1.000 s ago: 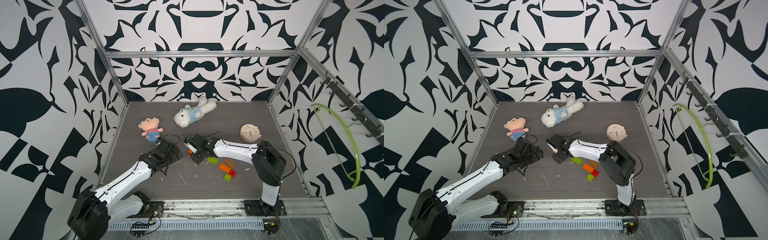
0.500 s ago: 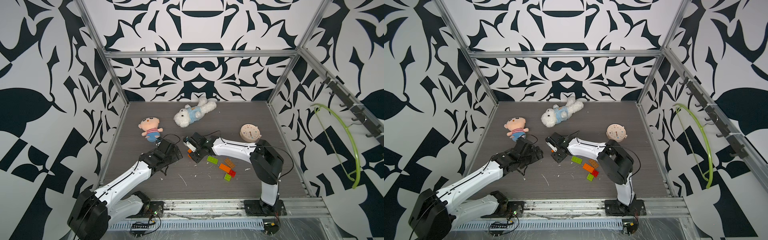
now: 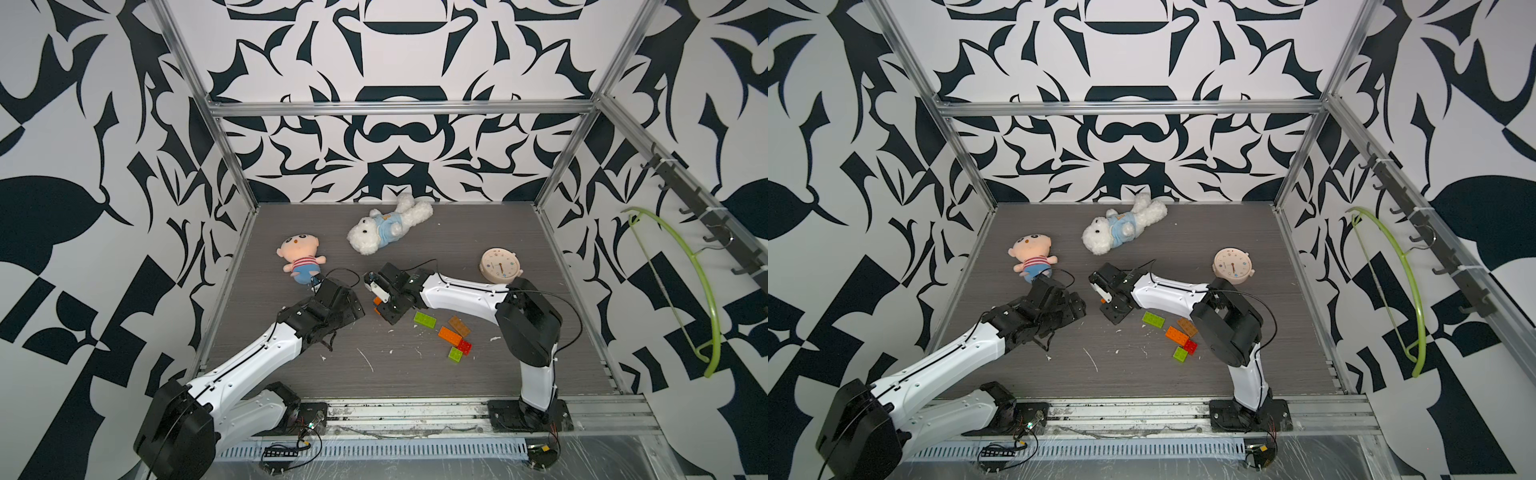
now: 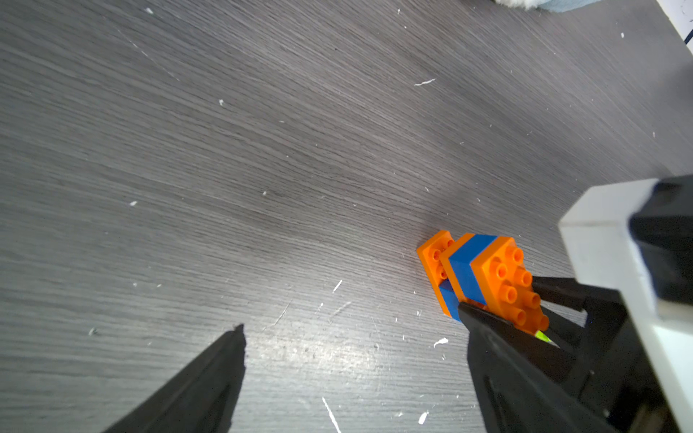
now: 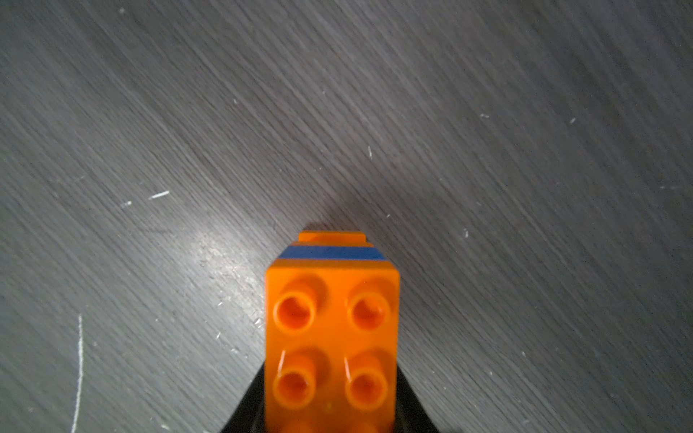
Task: Assemble the number 5 with lego
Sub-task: Assemble the lego brick with the lego brick.
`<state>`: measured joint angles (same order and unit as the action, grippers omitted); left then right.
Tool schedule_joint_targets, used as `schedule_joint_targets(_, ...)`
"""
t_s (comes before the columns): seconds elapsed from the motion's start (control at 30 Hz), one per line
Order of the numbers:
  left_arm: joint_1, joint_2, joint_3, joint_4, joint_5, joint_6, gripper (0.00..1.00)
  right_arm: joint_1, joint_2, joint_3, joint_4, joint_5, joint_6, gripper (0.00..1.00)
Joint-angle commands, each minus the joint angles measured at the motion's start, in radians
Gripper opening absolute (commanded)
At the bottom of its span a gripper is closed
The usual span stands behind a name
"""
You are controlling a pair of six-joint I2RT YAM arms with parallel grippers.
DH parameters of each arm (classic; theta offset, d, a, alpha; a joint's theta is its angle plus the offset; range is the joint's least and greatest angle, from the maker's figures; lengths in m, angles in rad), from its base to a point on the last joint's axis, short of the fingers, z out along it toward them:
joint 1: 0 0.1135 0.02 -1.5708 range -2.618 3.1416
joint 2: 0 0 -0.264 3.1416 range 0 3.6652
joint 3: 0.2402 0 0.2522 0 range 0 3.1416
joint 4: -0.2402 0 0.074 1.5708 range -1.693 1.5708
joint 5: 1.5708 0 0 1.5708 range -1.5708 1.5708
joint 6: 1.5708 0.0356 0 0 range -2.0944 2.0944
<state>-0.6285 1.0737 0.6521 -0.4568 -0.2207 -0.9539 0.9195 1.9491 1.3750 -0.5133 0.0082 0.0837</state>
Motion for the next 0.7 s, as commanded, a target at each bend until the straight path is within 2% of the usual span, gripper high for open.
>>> schedule_joint_targets(0.0,0.000,0.005,0.019,-0.024,-0.008,0.001,0.99,-0.002,0.049,-0.037,-0.099,0.022,0.008,0.34)
schedule_joint_targets(0.67,0.000,0.003,0.023,-0.033,-0.016,0.006,0.99,0.004,-0.001,0.039,-0.122,-0.008,-0.012,0.41)
